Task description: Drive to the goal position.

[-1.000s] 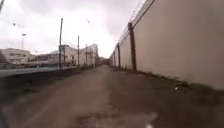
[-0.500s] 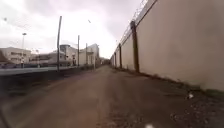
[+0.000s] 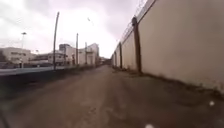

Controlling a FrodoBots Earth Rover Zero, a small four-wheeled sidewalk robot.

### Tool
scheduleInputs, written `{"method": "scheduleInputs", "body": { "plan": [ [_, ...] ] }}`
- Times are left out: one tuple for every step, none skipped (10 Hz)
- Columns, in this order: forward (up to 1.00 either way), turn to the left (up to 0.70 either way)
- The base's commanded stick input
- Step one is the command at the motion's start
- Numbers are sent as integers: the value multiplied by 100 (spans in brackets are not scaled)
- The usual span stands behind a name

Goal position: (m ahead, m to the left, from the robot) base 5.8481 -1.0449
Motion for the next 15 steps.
{"method": "scheduleInputs", "body": {
  "plan": [
    [85, 0],
    [85, 0],
    [85, 0],
    [85, 0],
    [85, 0],
    [85, 0],
    [85, 0],
    [85, 0],
    [85, 0],
    [85, 0],
    [85, 0],
    [85, 0],
    [85, 0],
    [85, 0],
    [85, 0]
  ]
}}
